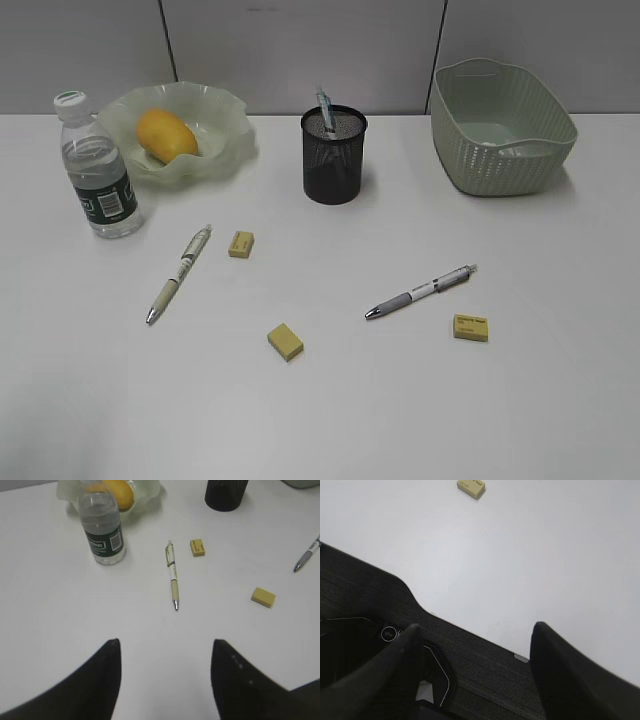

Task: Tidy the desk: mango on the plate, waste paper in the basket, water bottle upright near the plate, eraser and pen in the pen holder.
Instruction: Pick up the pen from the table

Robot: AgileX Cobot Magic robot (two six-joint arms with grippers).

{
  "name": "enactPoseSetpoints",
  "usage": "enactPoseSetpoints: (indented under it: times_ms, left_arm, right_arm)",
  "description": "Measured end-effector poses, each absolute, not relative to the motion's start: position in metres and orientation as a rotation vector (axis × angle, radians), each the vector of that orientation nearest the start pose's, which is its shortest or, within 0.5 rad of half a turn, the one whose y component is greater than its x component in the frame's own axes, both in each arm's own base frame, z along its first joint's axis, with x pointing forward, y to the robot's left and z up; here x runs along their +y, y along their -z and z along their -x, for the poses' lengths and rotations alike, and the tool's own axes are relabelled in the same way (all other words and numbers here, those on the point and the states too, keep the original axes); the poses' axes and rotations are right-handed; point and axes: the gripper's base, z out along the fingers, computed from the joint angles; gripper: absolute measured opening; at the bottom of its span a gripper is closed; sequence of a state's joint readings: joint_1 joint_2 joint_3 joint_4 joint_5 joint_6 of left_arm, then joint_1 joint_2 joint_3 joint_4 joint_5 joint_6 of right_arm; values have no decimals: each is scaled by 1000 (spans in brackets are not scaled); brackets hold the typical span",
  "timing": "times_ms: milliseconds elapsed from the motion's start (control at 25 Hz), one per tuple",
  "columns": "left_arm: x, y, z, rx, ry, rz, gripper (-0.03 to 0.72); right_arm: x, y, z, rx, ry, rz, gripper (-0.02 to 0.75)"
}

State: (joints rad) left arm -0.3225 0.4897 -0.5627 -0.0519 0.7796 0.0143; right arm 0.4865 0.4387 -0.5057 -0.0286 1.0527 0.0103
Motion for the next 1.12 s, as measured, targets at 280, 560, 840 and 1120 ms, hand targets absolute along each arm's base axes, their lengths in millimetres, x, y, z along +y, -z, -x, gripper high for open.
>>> enactPoseSetpoints:
  times_ms: [280,560,840,1120]
  left_arm:
    - [-53,-292,-144,2404,229,-365,435]
    - [-76,-294,-209,2545,218,-378,435]
    - [-98,-273,-268,2746,213,-397,435]
    - [-129,-242,-307,2840,204,-482,435]
  right_arm:
    - [27,-267,-56,2403,-175,590,519]
    - [27,-267,-56,2402,-173,589,519]
    - [27,-267,-56,2400,-173,589,519]
    - [27,-267,-56,2400,-173,589,519]
